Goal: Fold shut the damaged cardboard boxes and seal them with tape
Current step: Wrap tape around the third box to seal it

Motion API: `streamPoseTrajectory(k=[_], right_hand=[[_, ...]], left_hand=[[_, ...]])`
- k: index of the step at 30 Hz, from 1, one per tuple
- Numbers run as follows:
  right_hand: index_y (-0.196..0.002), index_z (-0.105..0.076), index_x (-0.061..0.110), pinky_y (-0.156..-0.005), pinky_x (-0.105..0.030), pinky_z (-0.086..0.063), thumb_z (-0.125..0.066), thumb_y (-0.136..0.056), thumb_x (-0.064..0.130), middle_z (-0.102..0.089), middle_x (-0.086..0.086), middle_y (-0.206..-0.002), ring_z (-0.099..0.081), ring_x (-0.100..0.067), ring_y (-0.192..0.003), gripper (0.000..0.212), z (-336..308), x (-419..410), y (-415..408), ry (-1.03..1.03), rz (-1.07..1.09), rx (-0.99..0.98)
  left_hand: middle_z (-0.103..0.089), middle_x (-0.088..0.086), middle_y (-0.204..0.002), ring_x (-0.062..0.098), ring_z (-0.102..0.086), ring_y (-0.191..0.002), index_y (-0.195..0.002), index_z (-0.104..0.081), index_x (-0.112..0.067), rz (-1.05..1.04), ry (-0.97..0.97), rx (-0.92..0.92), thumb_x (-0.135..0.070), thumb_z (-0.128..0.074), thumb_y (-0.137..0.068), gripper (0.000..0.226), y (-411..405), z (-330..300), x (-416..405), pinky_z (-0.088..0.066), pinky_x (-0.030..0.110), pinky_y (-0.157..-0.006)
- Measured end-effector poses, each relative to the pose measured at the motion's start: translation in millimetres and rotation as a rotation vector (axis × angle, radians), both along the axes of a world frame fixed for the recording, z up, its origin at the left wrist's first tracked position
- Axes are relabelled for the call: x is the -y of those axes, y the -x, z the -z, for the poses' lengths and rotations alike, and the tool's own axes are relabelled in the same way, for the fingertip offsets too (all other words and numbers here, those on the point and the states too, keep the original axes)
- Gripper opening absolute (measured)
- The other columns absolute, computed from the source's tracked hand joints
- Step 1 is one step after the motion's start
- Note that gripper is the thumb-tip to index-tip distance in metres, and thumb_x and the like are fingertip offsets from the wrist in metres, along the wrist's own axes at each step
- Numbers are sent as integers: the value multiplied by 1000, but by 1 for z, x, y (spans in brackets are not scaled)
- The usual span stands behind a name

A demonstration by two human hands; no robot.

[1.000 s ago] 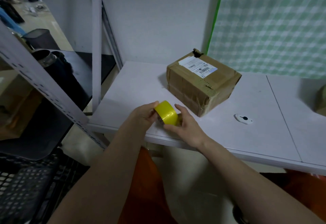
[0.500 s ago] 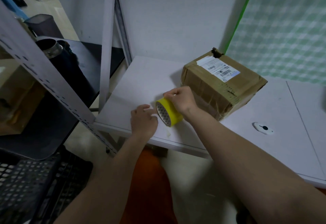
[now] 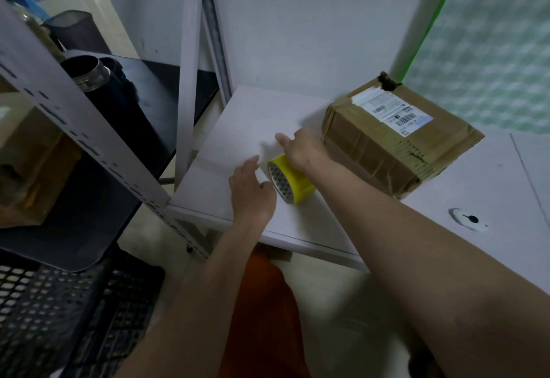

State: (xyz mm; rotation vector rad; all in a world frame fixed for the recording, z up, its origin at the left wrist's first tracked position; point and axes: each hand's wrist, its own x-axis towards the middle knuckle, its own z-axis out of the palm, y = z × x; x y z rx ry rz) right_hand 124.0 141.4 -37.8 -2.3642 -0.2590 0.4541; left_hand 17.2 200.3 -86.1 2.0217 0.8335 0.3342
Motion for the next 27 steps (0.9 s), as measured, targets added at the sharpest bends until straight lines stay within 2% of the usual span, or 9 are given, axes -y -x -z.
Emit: streamPoseTrajectory(k=[2, 5, 8, 11, 14, 16, 19, 23, 27], right_hand=[[-137, -40, 5, -95, -35, -38, -41, -97, 46, -48, -14, -139, -45, -33, -127, 57, -10, 15, 6, -17, 4, 80], [-141, -34, 8, -100, -34, -36, -44, -97, 40, -51, -13, -136, -45, -29, -127, 55, -23, 44, 15, -108, -21, 144], [-135, -42, 10, -93, -30, -38, -49, -95, 31, -58, -2, -112, -52, -22, -115, 45, -34, 74, 28, -161, -55, 176], [-121, -52, 11, -87, -34, -46, -54, -92, 22, -63, -4, -102, -58, -21, -97, 32, -42, 105, 38, -224, -36, 255], [-117, -55, 13, -75, -29, -41, -55, -91, 21, -60, 0, -92, -56, -19, -87, 27, -44, 140, 48, -211, 35, 352], [-110, -56, 15, -71, -29, -39, -54, -92, 22, -56, 3, -85, -55, -21, -84, 20, -40, 165, 54, -187, 126, 403], [-100, -53, 16, -70, -33, -42, -53, -91, 23, -58, 2, -80, -55, -22, -80, 12, -31, 199, 59, -195, 260, 362], [-97, -45, 21, -69, -30, -40, -54, -92, 28, -59, 0, -90, -55, -14, -75, 13, -17, 224, 66, -263, 306, 245], [-106, -39, 24, -78, -37, -50, -57, -91, 27, -55, 1, -106, -60, -15, -83, 23, -14, 231, 65, -345, 314, 191]], left_hand=[[-43, 3, -139, 21, -30, -133, -142, -38, -19, -32, -36, 64, 3, -46, -87, 60, -4, -10, 6, -32, 39, -111], [-43, 6, -139, 23, -30, -131, -141, -40, -15, -43, -125, 166, 3, -44, -85, 59, -11, -28, 20, -30, 34, -109], [-43, 7, -139, 22, -30, -130, -140, -41, -13, 33, -208, 241, 5, -45, -81, 61, -22, -44, 42, -26, 26, -104], [-42, 6, -139, 21, -30, -130, -139, -42, -13, 120, -245, 269, 1, -49, -83, 59, -35, -52, 64, -27, 29, -107], [-44, 10, -137, 26, -32, -129, -137, -45, -10, 192, -278, 271, -4, -52, -83, 55, -55, -58, 82, -22, 29, -108], [-43, 13, -136, 29, -32, -128, -136, -46, -10, 217, -295, 245, -12, -53, -85, 51, -73, -63, 91, -20, 29, -109], [-33, 14, -145, 29, -26, -133, -140, -41, -13, 203, -271, 141, -30, -53, -91, 53, -98, -68, 96, -18, 31, -111], [-15, 11, -157, 25, -12, -145, -150, -20, -10, 233, -185, -11, -42, -47, -95, 69, -122, -70, 93, -13, 37, -118], [-28, 13, -150, 28, -26, -139, -148, -27, -11, 224, -172, -46, -40, -50, -94, 65, -123, -74, 96, -26, 38, -112]])
